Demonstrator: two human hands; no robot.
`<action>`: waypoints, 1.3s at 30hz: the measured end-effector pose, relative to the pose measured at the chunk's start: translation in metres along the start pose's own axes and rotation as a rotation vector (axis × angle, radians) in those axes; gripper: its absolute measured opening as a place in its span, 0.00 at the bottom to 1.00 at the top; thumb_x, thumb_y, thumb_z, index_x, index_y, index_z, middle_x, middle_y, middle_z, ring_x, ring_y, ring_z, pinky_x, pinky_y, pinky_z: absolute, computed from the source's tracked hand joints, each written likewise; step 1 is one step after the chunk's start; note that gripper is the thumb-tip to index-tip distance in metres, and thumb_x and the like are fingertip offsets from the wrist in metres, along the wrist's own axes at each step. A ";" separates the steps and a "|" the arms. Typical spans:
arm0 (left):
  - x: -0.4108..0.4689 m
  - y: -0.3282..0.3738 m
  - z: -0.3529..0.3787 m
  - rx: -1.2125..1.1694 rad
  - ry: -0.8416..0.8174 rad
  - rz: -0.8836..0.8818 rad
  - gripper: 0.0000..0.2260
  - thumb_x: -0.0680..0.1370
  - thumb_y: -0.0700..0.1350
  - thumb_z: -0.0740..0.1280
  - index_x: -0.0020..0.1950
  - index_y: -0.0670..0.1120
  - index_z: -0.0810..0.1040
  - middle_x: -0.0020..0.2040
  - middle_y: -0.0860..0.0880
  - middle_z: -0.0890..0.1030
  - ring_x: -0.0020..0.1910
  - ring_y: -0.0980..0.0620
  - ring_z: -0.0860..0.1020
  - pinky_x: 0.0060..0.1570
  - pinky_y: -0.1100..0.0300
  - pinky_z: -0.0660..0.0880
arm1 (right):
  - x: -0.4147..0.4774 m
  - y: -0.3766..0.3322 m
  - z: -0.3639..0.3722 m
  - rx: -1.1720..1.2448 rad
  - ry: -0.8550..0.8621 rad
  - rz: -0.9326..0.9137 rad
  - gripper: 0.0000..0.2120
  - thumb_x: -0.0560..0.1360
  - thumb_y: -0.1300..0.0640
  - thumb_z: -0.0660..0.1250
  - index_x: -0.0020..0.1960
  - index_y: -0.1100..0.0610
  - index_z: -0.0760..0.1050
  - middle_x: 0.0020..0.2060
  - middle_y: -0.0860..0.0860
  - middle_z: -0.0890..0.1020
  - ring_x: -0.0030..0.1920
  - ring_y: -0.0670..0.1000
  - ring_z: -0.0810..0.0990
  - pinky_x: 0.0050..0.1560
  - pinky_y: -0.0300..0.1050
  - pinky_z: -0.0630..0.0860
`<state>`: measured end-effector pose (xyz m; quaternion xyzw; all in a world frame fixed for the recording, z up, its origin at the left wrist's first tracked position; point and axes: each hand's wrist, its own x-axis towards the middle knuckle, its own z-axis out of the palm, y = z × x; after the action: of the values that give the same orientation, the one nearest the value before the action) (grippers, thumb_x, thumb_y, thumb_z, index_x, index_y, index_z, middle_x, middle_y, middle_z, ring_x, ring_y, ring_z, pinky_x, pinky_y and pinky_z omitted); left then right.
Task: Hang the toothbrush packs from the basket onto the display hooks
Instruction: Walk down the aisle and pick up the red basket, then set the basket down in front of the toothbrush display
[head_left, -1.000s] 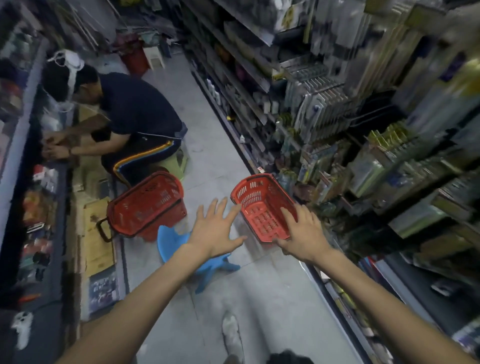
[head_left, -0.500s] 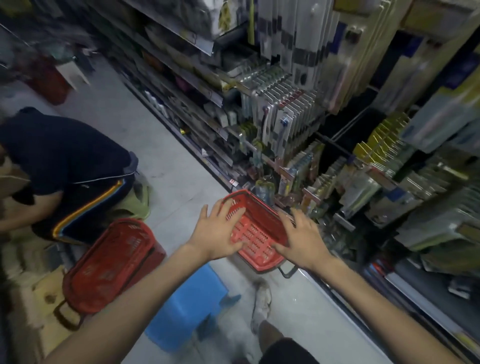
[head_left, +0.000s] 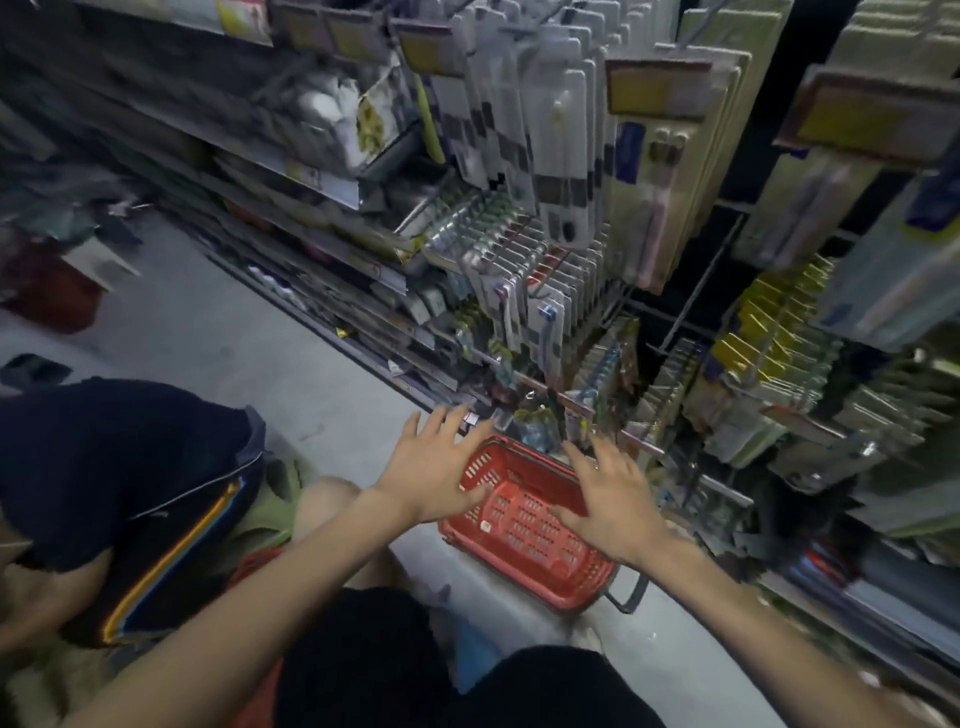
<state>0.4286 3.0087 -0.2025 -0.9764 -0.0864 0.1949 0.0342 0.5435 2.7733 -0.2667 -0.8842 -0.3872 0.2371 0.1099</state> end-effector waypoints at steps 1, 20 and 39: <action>0.009 -0.006 0.001 0.010 -0.013 0.028 0.41 0.77 0.72 0.58 0.85 0.56 0.49 0.84 0.41 0.55 0.82 0.37 0.55 0.79 0.35 0.52 | 0.005 -0.001 0.004 0.009 -0.007 0.022 0.45 0.79 0.31 0.60 0.85 0.50 0.46 0.83 0.60 0.50 0.83 0.62 0.47 0.82 0.60 0.48; 0.228 -0.150 0.180 0.157 -0.163 0.900 0.37 0.74 0.69 0.59 0.77 0.49 0.73 0.71 0.38 0.77 0.66 0.35 0.79 0.60 0.35 0.78 | 0.118 -0.048 0.169 0.188 0.017 0.710 0.43 0.76 0.32 0.59 0.84 0.53 0.52 0.81 0.61 0.58 0.82 0.63 0.55 0.81 0.61 0.53; 0.352 -0.054 0.535 -0.060 0.287 0.746 0.37 0.77 0.70 0.59 0.83 0.53 0.63 0.79 0.42 0.68 0.78 0.40 0.67 0.78 0.41 0.61 | 0.236 0.139 0.510 -0.040 0.444 0.401 0.39 0.78 0.38 0.66 0.81 0.58 0.62 0.77 0.62 0.66 0.80 0.62 0.61 0.79 0.63 0.61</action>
<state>0.5338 3.1435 -0.8225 -0.9586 0.2743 0.0527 -0.0559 0.5130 2.8589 -0.8385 -0.9753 -0.1756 0.0472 0.1256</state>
